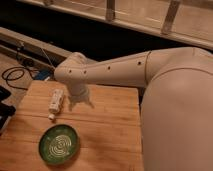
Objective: Place the bottle in the ceramic bowl
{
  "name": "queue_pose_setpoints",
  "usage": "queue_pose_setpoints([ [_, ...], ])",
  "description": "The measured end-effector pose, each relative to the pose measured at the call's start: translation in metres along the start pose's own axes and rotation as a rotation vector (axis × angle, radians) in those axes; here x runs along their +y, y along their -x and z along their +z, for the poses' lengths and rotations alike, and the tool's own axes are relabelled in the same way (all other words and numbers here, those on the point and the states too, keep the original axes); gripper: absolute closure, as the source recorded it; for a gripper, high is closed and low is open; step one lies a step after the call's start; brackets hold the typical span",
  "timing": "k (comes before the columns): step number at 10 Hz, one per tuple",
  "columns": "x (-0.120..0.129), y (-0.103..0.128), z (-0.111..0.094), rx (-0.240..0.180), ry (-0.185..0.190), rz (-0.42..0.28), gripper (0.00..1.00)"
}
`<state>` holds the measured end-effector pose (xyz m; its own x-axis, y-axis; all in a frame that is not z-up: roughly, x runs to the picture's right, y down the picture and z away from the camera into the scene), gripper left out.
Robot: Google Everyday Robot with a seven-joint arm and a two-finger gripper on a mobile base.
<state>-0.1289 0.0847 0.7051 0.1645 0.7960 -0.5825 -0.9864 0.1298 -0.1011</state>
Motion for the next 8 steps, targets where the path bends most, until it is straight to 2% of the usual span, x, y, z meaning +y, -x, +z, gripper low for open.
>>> queue_pose_setpoints([
  [2,0.040,0.025,-0.013,-0.089,0.001,-0.070,0.35],
  [4,0.074,0.050,-0.021,-0.161,0.052,-0.116,0.35],
  [5,0.086,0.062,-0.024,-0.184,0.097,-0.137,0.35],
  [6,0.092,0.076,-0.027,-0.185,0.183,-0.156,0.35],
  [7,0.092,0.092,-0.025,-0.171,0.294,-0.172,0.35],
  [8,0.099,0.106,-0.018,-0.125,0.406,-0.199,0.35],
])
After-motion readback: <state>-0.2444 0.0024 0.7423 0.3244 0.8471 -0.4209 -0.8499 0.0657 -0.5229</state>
